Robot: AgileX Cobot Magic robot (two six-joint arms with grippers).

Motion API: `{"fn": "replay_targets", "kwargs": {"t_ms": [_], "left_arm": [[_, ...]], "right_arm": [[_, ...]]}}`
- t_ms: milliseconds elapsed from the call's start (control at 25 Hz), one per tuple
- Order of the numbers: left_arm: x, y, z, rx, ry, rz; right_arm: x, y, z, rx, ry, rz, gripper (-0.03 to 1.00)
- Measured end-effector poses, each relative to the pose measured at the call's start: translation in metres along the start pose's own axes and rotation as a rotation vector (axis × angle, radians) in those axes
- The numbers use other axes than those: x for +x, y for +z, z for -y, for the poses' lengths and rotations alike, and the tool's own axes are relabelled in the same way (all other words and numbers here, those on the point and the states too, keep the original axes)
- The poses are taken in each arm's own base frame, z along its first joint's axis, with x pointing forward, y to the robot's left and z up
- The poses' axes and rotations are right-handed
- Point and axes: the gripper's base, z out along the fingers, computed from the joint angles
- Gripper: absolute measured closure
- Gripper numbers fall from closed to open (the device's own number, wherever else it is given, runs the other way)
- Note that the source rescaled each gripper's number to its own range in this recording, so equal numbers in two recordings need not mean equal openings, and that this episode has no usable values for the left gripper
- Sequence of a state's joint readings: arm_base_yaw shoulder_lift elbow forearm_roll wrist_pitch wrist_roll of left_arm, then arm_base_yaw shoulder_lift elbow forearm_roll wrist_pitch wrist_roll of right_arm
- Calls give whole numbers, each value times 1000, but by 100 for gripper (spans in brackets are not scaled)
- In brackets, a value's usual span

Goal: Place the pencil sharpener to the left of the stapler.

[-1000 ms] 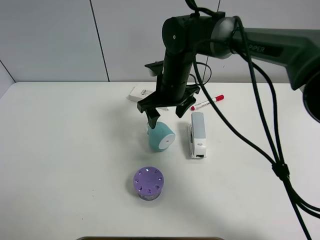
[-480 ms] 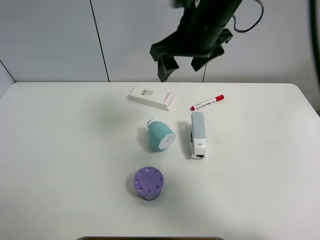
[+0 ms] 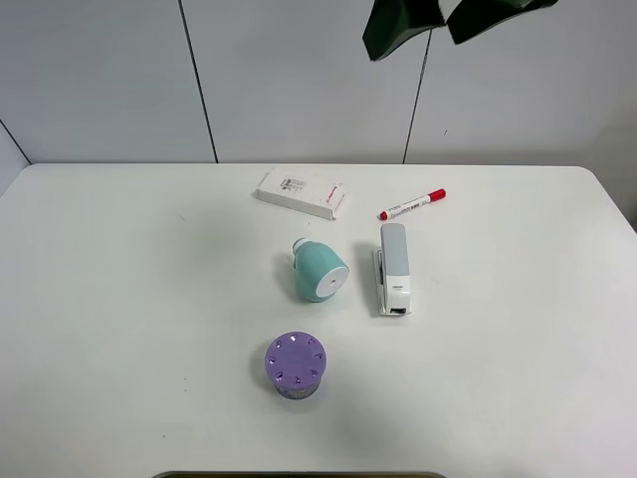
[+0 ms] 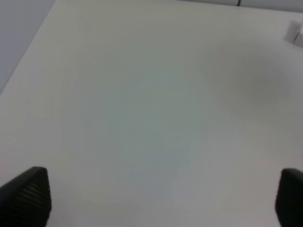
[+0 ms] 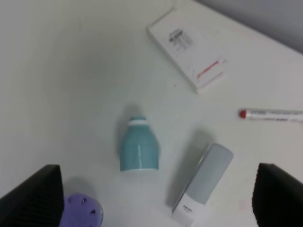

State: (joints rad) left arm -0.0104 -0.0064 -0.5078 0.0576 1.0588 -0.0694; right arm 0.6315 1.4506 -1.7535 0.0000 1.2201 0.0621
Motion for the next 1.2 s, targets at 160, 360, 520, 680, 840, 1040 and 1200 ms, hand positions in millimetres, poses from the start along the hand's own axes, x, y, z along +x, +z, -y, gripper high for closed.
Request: {"fn": "replay_targets", "kwargs": {"t_ms": [160,360,520,680,840,1040,1200], "left_arm": [[0,0,0,0,0,0],[0,0,0,0,0,0],[0,0,0,0,0,0],[0,0,0,0,0,0],[0,0,0,0,0,0],[0,0,0,0,0,0],[0,0,0,0,0,0]], "right_arm": [[5,-33,2,15,0,76,29],[12,-65,7,58,-13,153,29],[21,-81,10,88,-13,183,29],[50,-69,20,147,-13,100,29],[91,-52,40,217,71,-24,29],[143,-63,60,317,200,-52,29],[181,-85,62,387,272,-1,29]]}}
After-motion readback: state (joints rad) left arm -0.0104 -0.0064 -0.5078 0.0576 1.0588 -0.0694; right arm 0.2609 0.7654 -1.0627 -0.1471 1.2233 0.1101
